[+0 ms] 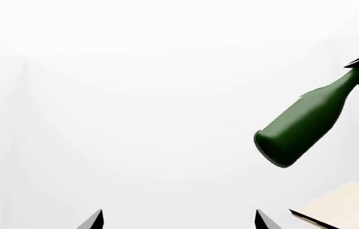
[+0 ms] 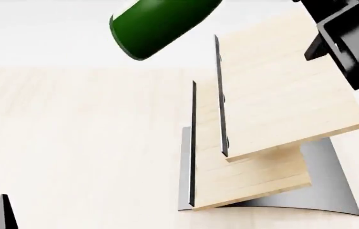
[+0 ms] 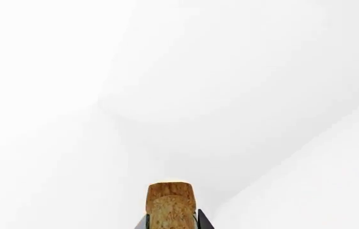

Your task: Put the wine bottle on the wine rack.

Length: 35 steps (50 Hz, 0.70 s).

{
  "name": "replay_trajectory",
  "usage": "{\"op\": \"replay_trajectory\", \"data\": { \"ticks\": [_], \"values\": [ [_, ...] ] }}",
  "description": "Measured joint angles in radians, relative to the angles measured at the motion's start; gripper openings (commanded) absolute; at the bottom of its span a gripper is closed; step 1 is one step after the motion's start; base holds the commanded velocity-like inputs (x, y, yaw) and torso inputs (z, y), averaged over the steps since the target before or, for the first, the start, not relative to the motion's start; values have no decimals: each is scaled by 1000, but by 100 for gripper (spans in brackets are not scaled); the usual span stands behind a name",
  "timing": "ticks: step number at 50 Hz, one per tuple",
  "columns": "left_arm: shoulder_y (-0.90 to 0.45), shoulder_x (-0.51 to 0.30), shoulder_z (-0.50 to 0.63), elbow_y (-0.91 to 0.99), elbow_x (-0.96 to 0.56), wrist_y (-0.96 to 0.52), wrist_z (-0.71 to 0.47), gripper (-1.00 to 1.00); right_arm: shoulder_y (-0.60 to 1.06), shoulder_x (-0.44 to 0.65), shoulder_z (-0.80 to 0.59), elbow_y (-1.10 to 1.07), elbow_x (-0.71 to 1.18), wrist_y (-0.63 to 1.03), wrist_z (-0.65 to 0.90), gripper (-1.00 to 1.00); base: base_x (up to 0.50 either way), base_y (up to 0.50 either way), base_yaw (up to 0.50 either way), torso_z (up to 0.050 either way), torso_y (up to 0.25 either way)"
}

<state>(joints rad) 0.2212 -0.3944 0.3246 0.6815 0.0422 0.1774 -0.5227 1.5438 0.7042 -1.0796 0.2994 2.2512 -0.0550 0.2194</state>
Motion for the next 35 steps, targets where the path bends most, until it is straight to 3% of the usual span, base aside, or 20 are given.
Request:
{"op": "replay_trajectory", "data": {
  "ticks": [14,35],
  "values": [
    [-3,-2,5,-3,0,0,-3,100,-81,93,62,52,97,-31,-12,-100,0,0,0,0,1],
    [-8,-6,10,-2,0,-6,-6,100,-159,124,86,162,197,37,-59,-100,0,0,0,0,1]
  ]
}}
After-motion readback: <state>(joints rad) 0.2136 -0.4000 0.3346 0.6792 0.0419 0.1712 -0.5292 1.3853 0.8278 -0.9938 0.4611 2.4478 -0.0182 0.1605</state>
